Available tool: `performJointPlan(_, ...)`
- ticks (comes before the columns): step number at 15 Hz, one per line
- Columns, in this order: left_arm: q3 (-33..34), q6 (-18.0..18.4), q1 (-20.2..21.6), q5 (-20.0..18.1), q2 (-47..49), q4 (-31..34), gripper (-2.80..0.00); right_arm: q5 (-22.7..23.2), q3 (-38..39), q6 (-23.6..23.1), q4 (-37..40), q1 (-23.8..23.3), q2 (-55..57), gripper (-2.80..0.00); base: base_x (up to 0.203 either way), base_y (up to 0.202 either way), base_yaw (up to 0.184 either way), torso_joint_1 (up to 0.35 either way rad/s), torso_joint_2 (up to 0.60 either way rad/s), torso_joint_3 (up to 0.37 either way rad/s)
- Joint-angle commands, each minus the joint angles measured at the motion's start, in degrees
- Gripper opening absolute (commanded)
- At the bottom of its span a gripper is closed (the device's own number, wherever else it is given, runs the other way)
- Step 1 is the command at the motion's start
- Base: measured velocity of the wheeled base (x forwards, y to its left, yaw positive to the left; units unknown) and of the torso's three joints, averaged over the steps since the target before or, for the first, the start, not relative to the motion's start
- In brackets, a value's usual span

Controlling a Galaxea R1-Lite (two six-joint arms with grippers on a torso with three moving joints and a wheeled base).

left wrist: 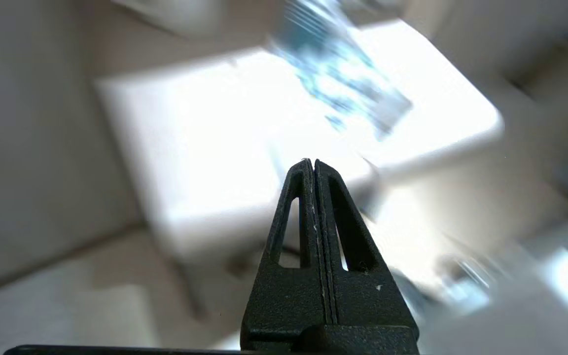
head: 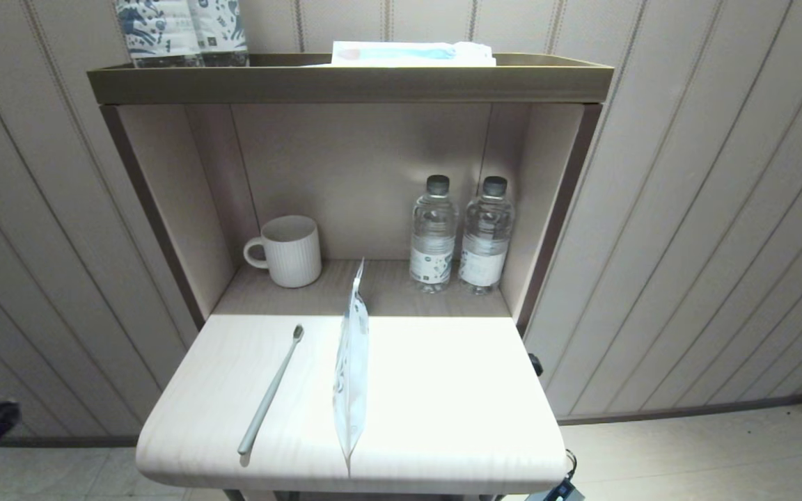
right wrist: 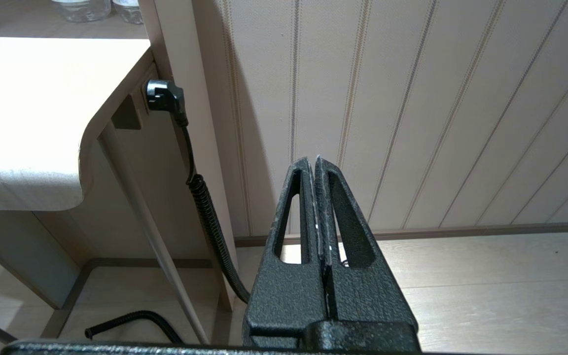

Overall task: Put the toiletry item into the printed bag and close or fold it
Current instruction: Pick up the storage bag

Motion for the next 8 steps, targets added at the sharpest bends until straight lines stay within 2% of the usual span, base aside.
performJointPlan(1, -1.9, 0.0, -8.5, -2.7, 6.7, 3.3, -2.8, 0.0, 0.0, 0.0, -0.1, 0.0, 0.1, -2.8, 0.0, 0.0, 0.0, 0.0, 0.0, 0.0)
performJointPlan(3, -2.4, -0.6, -20.3, -4.1, 7.0, 7.6, -2.8, 0.0, 0.0, 0.0, -0.1, 0.0, 0.1, -2.8, 0.0, 0.0, 0.0, 0.0, 0.0, 0.0)
performJointPlan(4, -2.8, -1.2, -23.4, -4.6, 7.3, 9.4, 0.0, 0.0, 0.0, 0.0, -0.1, 0.0, 0.1, -2.8, 0.0, 0.0, 0.0, 0.0, 0.0, 0.0)
performJointPlan(8, -9.1, -1.8, -24.8, -4.7, 14.4, 11.2, 0.0, 0.0, 0.0, 0.0, -0.1, 0.0, 0.1, -2.8, 0.0, 0.0, 0.0, 0.0, 0.0, 0.0)
